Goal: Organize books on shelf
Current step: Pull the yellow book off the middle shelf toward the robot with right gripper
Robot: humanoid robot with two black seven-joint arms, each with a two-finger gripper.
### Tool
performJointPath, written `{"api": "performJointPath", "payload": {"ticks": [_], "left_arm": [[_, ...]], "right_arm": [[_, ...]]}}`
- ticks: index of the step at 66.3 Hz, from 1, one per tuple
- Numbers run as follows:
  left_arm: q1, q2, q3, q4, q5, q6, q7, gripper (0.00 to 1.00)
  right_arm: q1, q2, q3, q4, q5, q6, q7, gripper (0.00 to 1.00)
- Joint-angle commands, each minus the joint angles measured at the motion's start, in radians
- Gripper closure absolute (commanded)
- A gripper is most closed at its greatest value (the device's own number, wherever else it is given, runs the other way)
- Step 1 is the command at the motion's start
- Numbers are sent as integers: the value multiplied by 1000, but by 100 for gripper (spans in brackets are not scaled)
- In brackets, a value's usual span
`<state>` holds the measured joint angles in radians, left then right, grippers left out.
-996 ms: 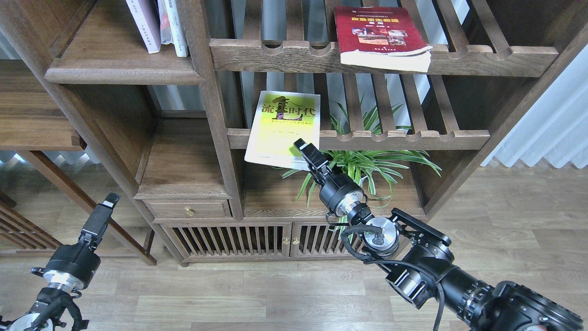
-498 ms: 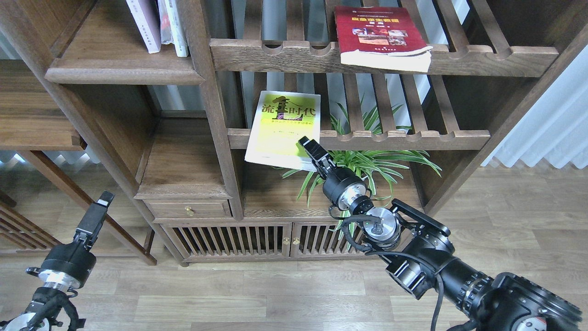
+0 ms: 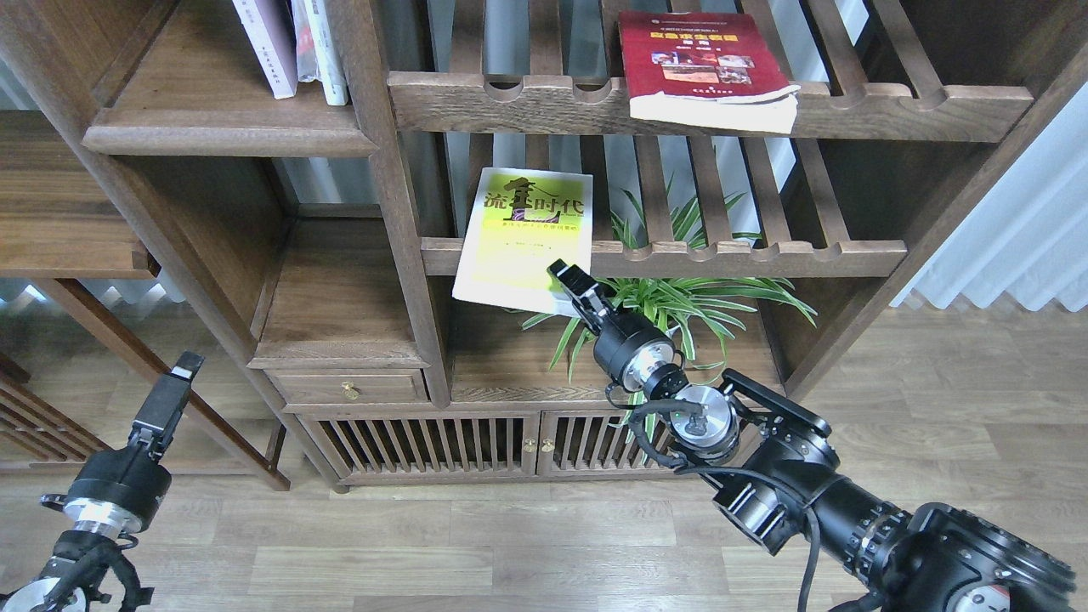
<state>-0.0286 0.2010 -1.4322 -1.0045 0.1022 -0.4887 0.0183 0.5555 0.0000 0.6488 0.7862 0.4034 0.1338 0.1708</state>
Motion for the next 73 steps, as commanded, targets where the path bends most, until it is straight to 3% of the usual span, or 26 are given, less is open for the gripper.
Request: {"api": "performJointPath", "payload": {"ticks": [1,4,10,42,57,73], "left_arm": [[-1,0,-4,7,-1,0,0,0],[-1,0,-4,9,-1,0,0,0],[-1,0,-4,15,-2,0,0,0],[1,-2,1,50,-30,0,3,0],[-2,-11,21,63,-156,0,5,0],[-8,-9,154,53,-329,0,3,0]], "right_arm": [[-8,0,-1,8,3,65,-4,82],[-9,0,-3,10,5,101,-7,90],[-19,0,-28,25,5,162,-16,95],[-192,0,49,278,-8,179,-10,95],[-385,0,94,383,-101,182,-13,94],[-520,0,114,468,-132,217,-16,95]]}}
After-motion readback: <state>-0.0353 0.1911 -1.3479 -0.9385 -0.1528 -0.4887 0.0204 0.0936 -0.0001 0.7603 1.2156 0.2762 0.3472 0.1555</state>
